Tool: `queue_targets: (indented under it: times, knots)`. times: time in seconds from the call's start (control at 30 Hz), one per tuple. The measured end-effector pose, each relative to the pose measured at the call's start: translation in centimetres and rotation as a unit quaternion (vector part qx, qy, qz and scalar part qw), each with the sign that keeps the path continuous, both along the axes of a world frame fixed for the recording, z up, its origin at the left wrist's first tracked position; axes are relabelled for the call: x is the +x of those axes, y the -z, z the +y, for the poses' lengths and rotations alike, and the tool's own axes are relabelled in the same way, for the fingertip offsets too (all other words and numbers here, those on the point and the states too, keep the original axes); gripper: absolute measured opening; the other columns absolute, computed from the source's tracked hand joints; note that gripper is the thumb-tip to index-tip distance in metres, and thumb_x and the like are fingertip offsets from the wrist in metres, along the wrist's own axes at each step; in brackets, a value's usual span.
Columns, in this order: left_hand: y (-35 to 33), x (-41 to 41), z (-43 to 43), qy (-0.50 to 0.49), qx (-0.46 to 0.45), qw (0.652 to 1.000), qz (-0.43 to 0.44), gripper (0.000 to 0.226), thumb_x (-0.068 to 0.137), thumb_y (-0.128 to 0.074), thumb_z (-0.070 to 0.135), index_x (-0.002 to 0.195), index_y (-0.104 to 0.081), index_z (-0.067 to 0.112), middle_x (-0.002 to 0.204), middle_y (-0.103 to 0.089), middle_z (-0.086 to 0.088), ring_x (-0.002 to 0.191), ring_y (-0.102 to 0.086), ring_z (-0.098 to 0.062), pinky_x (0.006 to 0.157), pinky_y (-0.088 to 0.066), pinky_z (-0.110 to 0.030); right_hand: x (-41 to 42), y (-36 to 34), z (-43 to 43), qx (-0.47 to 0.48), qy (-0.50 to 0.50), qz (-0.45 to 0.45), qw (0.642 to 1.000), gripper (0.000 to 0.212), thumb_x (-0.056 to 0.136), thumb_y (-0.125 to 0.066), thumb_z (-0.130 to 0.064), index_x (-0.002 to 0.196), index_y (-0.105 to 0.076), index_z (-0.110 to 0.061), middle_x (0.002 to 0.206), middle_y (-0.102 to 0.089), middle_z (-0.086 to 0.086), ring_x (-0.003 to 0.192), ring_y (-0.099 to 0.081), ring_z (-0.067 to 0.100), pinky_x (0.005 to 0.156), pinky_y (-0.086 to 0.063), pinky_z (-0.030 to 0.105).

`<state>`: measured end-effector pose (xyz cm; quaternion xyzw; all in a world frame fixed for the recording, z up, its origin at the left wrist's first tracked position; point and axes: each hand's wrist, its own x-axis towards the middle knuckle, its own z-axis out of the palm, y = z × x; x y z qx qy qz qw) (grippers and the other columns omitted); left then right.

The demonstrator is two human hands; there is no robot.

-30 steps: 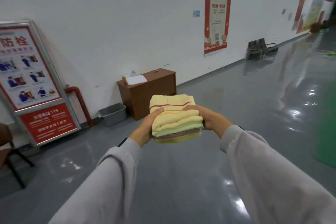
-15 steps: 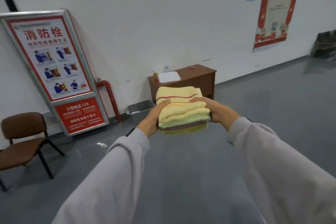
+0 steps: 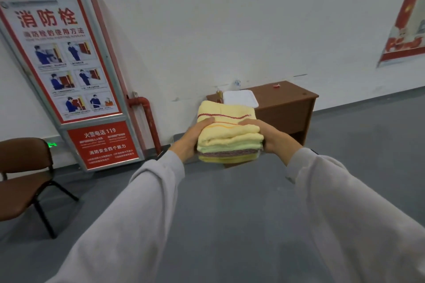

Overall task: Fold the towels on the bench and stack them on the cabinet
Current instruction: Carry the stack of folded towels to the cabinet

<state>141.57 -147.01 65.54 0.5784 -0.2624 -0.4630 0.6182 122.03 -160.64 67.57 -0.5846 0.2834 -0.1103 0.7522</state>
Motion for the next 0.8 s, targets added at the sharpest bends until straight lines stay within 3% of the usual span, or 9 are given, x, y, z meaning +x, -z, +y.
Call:
queue_targets:
  times: [0.07,0.17,0.3,0.4,0.47,0.7,0.8]
  knots:
    - [0.6,4.7,-4.7,-0.015,-0.002,1.0,-0.006,0.075,0.078,-0.084,0.049,0.14,-0.058,0.015,0.126,-0.071,-0.012,0.116,-0.069,-0.031,0.104,-0.053,-0.047,5.0,0.7,-5.6,-0.006,-0.004,-0.003,1.0,0.044,0.095,-0.064,-0.027,0.133,-0.063,-0.005,0.123,-0.072,0.016,0.112,-0.069,0.033,0.099,-0.055,0.045]
    - [1.5,11.7,-11.6,-0.024,0.014,1.0,-0.011,0.066,0.084,-0.079,0.048,0.136,-0.062,0.014,0.126,-0.071,-0.013,0.117,-0.068,-0.032,0.105,-0.052,-0.047,12.7,2.1,-13.7,-0.02,-0.034,0.006,0.999,0.055,0.086,-0.074,-0.031,0.135,-0.063,-0.008,0.127,-0.07,0.016,0.12,-0.066,0.035,0.11,-0.048,0.05]
    - [2.0,20.5,-20.6,-0.04,0.008,0.999,0.001,0.052,0.093,-0.069,0.046,0.134,-0.061,0.015,0.122,-0.073,-0.013,0.112,-0.071,-0.03,0.086,-0.059,-0.038,23.0,2.6,-23.9,-0.03,-0.056,0.0,0.998,0.042,0.093,-0.07,-0.029,0.128,-0.066,-0.007,0.12,-0.074,0.014,0.105,-0.072,0.029,0.1,-0.055,0.043]
    - [1.7,27.6,-26.9,-0.067,0.022,0.997,-0.002,0.056,0.091,-0.07,0.05,0.135,-0.06,0.017,0.123,-0.073,-0.012,0.114,-0.07,-0.031,0.096,-0.057,-0.042,31.1,1.8,-31.2,-0.031,-0.066,0.009,0.997,0.038,0.094,-0.069,-0.03,0.125,-0.068,-0.009,0.113,-0.076,0.011,0.098,-0.074,0.026,0.087,-0.059,0.037]
    - [1.7,32.5,-30.6,-0.089,0.03,0.996,-0.005,0.063,0.087,-0.074,0.052,0.138,-0.059,0.019,0.125,-0.072,-0.011,0.117,-0.068,-0.032,0.104,-0.052,-0.048,36.8,1.6,-35.8,-0.037,-0.073,0.012,0.997,0.043,0.092,-0.071,-0.033,0.128,-0.067,-0.01,0.116,-0.075,0.012,0.107,-0.072,0.029,0.094,-0.058,0.041]
    - [3.2,49.3,-42.0,-0.129,0.036,0.991,0.011,0.057,0.09,-0.072,0.05,0.136,-0.058,0.019,0.122,-0.074,-0.01,0.112,-0.071,-0.029,0.093,-0.057,-0.042,55.8,3.8,-48.7,-0.029,-0.122,0.015,0.992,0.046,0.092,-0.071,-0.031,0.132,-0.065,-0.008,0.123,-0.072,0.016,0.12,-0.065,0.036,0.104,-0.053,0.047]
    - [5.1,57.8,-46.7,-0.143,0.044,0.989,0.018,0.063,0.086,-0.075,0.055,0.136,-0.058,0.02,0.123,-0.073,-0.01,0.114,-0.07,-0.031,0.102,-0.054,-0.048,64.4,6.0,-53.9,-0.029,-0.135,0.011,0.99,0.048,0.09,-0.073,-0.031,0.131,-0.066,-0.006,0.123,-0.072,0.018,0.121,-0.064,0.038,0.108,-0.049,0.051]
